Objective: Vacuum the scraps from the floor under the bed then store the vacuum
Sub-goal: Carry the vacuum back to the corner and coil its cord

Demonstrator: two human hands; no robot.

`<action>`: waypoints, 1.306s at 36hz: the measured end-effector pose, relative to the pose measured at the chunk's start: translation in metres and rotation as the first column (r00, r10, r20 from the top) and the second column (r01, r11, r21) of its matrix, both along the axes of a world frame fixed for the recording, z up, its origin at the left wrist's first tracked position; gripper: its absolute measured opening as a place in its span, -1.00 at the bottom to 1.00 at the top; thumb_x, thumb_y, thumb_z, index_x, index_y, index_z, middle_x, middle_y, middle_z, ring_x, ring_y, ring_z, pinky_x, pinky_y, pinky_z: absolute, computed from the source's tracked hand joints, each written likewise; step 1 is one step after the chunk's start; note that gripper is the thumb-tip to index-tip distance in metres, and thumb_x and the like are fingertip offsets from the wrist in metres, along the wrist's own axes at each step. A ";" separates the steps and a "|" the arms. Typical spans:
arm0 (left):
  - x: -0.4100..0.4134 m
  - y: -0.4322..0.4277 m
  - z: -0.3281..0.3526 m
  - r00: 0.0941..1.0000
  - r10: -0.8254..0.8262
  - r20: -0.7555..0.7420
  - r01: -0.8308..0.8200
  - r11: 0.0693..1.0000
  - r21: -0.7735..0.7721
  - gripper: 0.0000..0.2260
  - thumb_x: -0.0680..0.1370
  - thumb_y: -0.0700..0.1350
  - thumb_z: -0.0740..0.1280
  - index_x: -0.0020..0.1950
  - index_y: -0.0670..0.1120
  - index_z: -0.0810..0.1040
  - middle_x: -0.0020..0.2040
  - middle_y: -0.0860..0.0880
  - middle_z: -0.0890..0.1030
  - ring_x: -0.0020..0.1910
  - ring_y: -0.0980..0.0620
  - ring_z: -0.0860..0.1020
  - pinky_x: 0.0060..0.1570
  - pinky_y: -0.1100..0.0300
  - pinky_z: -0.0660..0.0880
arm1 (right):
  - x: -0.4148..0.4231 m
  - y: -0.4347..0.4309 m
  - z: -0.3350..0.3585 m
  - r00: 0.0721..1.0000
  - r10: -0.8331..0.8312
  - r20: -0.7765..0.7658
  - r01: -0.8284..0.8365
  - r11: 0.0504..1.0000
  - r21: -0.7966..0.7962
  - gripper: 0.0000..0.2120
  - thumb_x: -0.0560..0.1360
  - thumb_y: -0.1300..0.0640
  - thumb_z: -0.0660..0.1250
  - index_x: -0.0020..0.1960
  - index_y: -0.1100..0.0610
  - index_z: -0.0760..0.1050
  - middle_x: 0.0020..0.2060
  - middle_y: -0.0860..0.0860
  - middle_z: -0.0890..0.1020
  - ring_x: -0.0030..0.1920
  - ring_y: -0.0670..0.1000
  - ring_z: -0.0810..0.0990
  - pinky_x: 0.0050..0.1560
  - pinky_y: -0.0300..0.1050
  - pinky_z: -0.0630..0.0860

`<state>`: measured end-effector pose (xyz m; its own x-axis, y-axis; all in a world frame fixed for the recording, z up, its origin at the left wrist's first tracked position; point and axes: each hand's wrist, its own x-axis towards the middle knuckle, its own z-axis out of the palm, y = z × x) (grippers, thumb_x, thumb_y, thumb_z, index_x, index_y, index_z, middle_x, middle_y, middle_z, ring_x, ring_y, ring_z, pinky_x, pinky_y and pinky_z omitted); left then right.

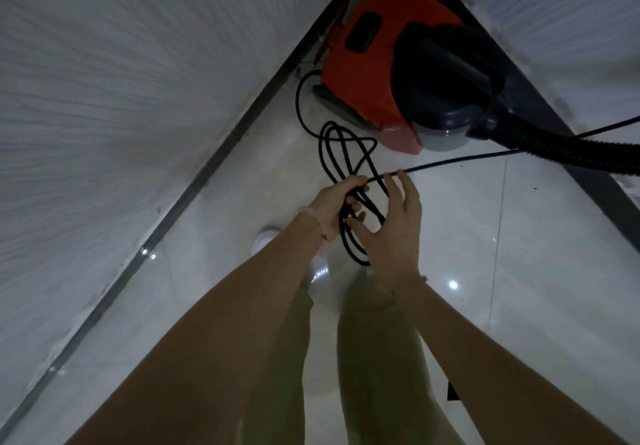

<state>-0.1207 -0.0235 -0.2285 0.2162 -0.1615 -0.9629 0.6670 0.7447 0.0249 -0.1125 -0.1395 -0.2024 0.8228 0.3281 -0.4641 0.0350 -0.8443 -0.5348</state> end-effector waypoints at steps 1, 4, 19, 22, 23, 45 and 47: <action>0.004 0.001 0.000 1.000 0.004 0.007 -0.004 1.000 0.009 -0.79 0.52 -0.04 0.36 -0.25 -0.11 0.53 -0.58 0.05 0.40 -0.43 0.12 0.32 -0.34 0.27 0.45 | -0.001 0.001 0.004 0.995 -0.078 -0.063 0.079 0.997 0.014 -0.20 0.38 0.06 0.49 0.49 0.15 0.16 0.50 0.08 0.19 0.47 0.04 0.21 0.45 -0.08 0.23; 0.007 0.007 0.000 0.996 -0.060 0.059 0.059 0.998 0.030 -0.81 0.51 -0.05 0.37 -0.25 -0.11 0.53 -0.42 0.03 0.40 -0.38 0.13 0.35 -0.28 0.28 0.47 | 0.002 0.003 0.010 0.892 -0.259 -0.372 0.281 0.960 0.006 -0.08 0.38 0.06 0.50 0.54 0.07 0.00 0.45 0.03 0.27 0.39 0.01 0.35 0.26 -0.17 0.38; 0.001 0.029 -0.016 0.915 -0.339 0.217 0.318 0.940 0.125 -0.57 0.61 0.14 0.15 0.32 -0.12 0.46 0.33 -0.03 0.48 0.30 0.05 0.44 0.20 0.17 0.45 | 0.024 0.030 -0.017 0.665 -0.112 -0.738 0.259 0.962 0.088 -0.57 0.37 0.24 0.48 0.21 0.17 0.48 -0.11 -0.04 0.60 -0.11 -0.12 0.56 -0.10 -0.37 0.49; 0.002 0.030 -0.012 0.833 -0.506 0.223 0.467 0.860 0.206 -0.46 0.59 0.22 0.08 0.48 -0.05 0.33 0.46 0.01 0.39 0.45 0.05 0.31 0.46 0.09 0.24 | 0.021 0.034 -0.022 0.619 -0.165 -0.768 0.311 0.949 0.047 -0.63 0.38 0.24 0.47 0.17 0.17 0.52 -0.13 0.01 0.61 -0.14 -0.09 0.57 -0.12 -0.31 0.51; 0.003 0.030 -0.010 0.786 -0.579 0.218 0.530 0.812 0.244 -0.44 0.59 0.24 0.05 0.49 -0.04 0.31 0.48 0.00 0.35 0.47 0.03 0.28 0.50 0.07 0.17 | 0.020 0.035 -0.023 0.609 -0.177 -0.773 0.321 0.946 0.036 -0.67 0.40 0.25 0.45 0.14 0.18 0.52 -0.14 0.03 0.61 -0.15 -0.08 0.55 -0.11 -0.28 0.50; 0.037 0.016 -0.078 1.000 0.017 -0.004 -0.015 0.941 0.338 -0.30 0.39 -0.27 0.50 0.43 -0.25 0.22 0.14 -0.27 0.57 -0.21 0.01 0.61 -0.22 0.17 0.63 | 0.056 0.023 -0.087 0.759 0.541 -0.361 -0.637 0.731 -0.244 -0.51 0.50 0.18 0.23 0.41 0.21 0.28 0.08 0.20 0.58 0.06 0.20 0.55 -0.15 -0.10 0.38; 0.036 0.016 -0.085 1.000 0.028 0.003 -0.028 0.956 0.292 -0.34 0.43 -0.29 0.46 0.44 -0.23 0.21 0.23 -0.32 0.53 -0.08 -0.05 0.59 0.05 0.07 0.58 | 0.055 0.020 -0.098 0.770 0.524 -0.364 -0.627 0.727 -0.280 -0.52 0.51 0.19 0.23 0.41 0.20 0.27 0.09 0.18 0.57 0.06 0.21 0.57 -0.12 -0.08 0.40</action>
